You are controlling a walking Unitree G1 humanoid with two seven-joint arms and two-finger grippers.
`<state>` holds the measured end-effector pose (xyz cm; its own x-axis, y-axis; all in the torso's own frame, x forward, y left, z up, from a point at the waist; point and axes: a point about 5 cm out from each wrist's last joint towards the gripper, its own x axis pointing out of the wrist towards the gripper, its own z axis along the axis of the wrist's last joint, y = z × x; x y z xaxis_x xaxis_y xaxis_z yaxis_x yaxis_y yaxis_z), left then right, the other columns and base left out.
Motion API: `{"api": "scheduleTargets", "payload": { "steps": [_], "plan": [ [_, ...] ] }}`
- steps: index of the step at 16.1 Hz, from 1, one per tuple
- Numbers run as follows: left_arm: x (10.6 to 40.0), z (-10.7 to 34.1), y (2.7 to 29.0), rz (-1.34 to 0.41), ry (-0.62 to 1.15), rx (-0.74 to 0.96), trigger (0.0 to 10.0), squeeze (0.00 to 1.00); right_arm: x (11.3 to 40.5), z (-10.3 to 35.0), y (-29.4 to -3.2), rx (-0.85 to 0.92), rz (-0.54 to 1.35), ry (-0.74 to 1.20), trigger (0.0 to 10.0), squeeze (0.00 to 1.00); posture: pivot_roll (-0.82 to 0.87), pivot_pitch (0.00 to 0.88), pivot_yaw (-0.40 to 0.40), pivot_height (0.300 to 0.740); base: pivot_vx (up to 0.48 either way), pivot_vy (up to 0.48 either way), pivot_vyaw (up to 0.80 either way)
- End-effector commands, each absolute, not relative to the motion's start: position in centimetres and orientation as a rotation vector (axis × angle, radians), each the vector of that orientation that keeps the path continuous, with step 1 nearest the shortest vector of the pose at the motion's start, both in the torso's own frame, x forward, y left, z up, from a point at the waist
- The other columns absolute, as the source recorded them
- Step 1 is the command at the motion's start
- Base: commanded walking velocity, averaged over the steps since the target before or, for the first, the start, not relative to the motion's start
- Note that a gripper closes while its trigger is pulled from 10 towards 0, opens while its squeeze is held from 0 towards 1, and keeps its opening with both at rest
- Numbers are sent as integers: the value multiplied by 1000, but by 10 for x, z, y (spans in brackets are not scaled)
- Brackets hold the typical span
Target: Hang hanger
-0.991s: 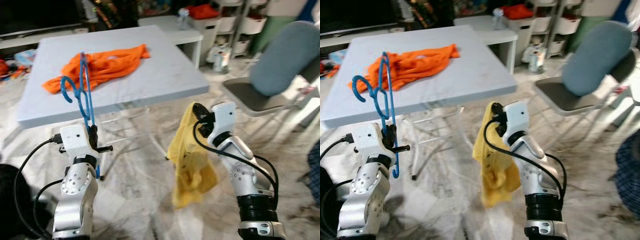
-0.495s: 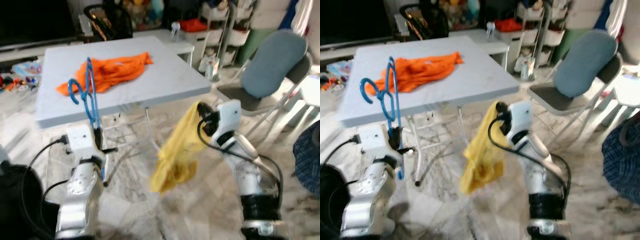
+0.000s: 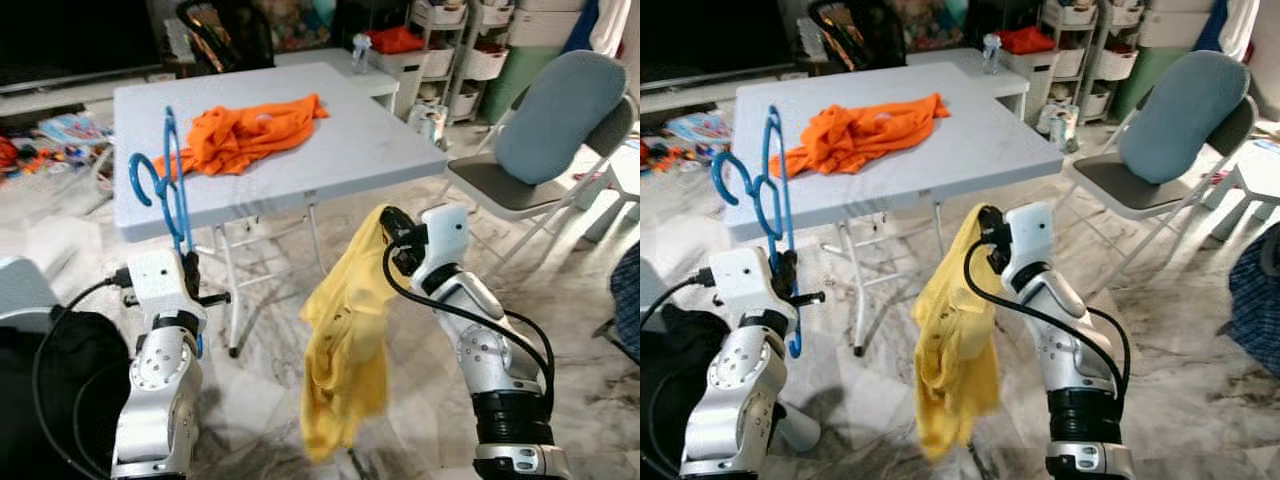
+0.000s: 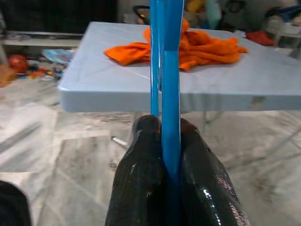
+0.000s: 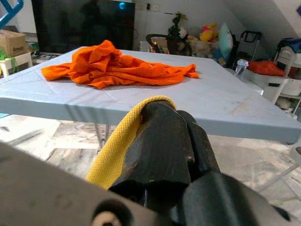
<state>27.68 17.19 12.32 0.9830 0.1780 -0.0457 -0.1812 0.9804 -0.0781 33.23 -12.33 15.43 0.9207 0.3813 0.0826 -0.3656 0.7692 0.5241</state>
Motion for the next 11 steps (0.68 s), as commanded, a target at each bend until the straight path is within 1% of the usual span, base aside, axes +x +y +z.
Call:
{"api": "scheduleTargets", "payload": {
  "steps": [1, 2, 10, 11],
  "plan": [
    [280, 128, 172, 186, 18, -70, 10000, 0, 335, 171, -125, 550, 421, -39, 10000, 0, -52, 0, 0, 740, 0, 0, 0],
    [280, 128, 172, 184, 18, -69, 10000, 0, 335, 172, -124, 538, 423, -41, 10000, 0, -52, 0, 0, 740, 0, 0, 525],
    [280, 124, 168, 179, 28, -66, 10000, 0, 337, 174, -124, 529, 426, -48, 10000, 0, -55, 0, -8, 740, 0, 0, 787],
    [280, 124, 166, 153, 30, -91, 10000, 0, 338, 174, -125, 530, 417, -46, 10000, 0, -56, 0, -8, 740, 0, 0, 0]
  ]
}}
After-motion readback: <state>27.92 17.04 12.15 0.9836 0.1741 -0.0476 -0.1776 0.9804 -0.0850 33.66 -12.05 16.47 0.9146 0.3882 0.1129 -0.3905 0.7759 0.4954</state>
